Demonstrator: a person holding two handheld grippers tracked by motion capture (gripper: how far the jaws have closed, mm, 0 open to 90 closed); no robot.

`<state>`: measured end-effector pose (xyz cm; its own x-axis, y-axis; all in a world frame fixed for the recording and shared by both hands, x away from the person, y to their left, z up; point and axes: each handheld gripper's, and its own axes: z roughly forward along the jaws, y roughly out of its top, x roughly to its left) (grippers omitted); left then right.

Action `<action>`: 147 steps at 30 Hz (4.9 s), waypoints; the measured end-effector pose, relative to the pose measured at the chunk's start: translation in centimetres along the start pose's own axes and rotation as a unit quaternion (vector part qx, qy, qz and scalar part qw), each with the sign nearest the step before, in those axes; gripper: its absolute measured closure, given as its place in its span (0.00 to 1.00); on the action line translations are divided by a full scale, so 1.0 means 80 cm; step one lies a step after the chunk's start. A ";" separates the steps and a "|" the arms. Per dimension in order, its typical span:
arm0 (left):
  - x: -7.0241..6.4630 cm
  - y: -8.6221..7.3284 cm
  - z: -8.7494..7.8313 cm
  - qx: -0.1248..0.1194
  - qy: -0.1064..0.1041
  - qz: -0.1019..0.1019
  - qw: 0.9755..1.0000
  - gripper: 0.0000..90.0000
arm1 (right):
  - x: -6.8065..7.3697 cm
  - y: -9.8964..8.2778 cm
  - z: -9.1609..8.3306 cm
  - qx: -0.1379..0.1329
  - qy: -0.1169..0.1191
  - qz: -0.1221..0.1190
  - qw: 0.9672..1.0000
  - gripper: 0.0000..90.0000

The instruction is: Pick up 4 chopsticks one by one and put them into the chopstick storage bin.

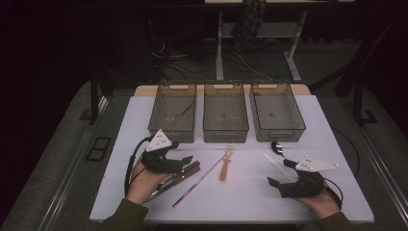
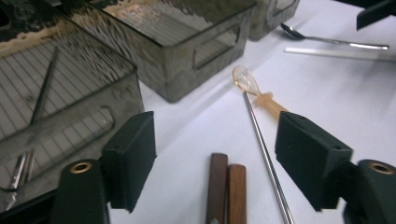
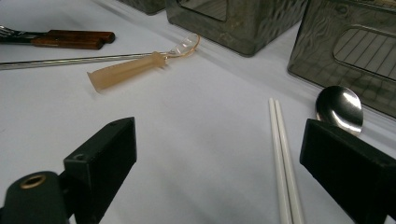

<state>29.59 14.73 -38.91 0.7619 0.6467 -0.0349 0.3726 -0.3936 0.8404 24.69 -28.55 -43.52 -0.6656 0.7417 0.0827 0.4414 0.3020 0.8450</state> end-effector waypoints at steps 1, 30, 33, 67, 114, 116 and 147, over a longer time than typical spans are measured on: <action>-0.002 -0.002 0.000 0.001 -0.002 0.000 1.000 0.32 | 0.000 0.000 0.000 0.000 0.000 0.000 1.000 0.12; -0.046 -0.032 0.041 0.072 -0.045 -0.016 0.996 0.81 | -0.001 0.000 0.002 0.003 -0.001 -0.001 1.000 0.12; -0.049 -0.034 0.048 0.084 -0.048 -0.016 0.995 0.83 | -0.001 0.000 0.002 0.004 -0.001 -0.001 1.000 0.12; -0.061 -0.041 0.068 0.132 -0.025 -0.023 0.991 0.94 | -0.001 0.000 0.001 0.003 -0.001 -0.002 1.000 0.12; -0.026 -0.013 0.029 0.105 -0.082 -0.015 0.991 0.94 | -0.003 -0.001 0.003 0.003 0.004 0.001 1.000 0.12; -0.023 -0.011 0.027 0.101 -0.082 -0.017 0.991 0.94 | -0.004 -0.002 0.004 0.002 0.006 0.004 1.000 0.12; 0.038 0.026 0.015 0.049 -0.040 -0.055 0.996 0.94 | -0.004 -0.002 0.009 0.006 0.005 0.000 1.000 0.12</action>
<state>33.30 15.05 -37.93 0.7520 0.6367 -0.1706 0.5035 -0.3878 0.7721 25.24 -28.41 -44.03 -0.6719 0.7354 0.0883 0.4483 0.3089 0.8388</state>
